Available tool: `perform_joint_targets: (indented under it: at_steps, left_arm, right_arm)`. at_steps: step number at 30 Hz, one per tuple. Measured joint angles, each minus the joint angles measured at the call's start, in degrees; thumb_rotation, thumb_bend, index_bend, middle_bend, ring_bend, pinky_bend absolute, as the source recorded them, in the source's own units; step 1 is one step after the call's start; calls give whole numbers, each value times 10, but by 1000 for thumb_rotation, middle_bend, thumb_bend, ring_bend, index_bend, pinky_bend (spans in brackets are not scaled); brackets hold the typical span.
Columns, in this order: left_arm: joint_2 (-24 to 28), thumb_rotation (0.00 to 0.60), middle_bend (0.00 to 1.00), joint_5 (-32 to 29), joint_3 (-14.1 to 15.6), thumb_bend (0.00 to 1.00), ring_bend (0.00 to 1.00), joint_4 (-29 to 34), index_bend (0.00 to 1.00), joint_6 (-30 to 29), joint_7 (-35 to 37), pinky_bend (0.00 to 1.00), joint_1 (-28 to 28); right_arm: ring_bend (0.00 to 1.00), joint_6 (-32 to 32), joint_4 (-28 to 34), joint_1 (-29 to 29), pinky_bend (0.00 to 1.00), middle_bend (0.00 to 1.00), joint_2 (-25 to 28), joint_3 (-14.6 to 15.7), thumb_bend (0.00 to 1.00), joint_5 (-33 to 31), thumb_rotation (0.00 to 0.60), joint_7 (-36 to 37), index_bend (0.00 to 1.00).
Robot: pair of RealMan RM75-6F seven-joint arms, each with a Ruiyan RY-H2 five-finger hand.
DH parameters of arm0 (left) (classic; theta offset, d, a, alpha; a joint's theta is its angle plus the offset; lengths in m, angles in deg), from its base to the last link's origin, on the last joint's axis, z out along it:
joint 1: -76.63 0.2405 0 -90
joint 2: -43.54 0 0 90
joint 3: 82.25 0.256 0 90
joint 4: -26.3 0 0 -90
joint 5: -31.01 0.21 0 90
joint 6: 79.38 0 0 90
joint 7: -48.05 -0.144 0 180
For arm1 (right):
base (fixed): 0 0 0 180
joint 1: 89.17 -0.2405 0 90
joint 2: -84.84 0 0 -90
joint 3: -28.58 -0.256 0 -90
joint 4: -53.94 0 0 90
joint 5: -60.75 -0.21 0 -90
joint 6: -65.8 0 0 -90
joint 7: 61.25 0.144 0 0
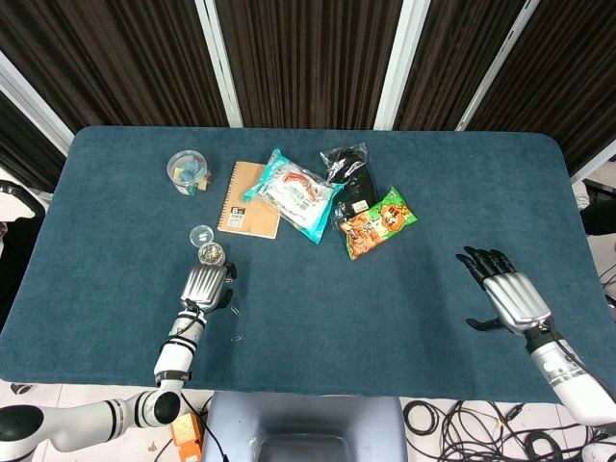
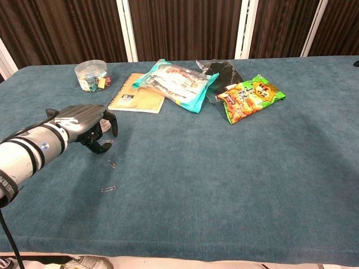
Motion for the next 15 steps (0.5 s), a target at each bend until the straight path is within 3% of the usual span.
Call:
perform_joint_targets:
  at_steps: [15]
  left_arm:
    - [-20,600,1000,-19,-8,378,1000,-60,511,19,-4,1000,-5]
  right_arm:
    - [0,5,-1,-1,0,0,1,-1,55,-2,600,5,0]
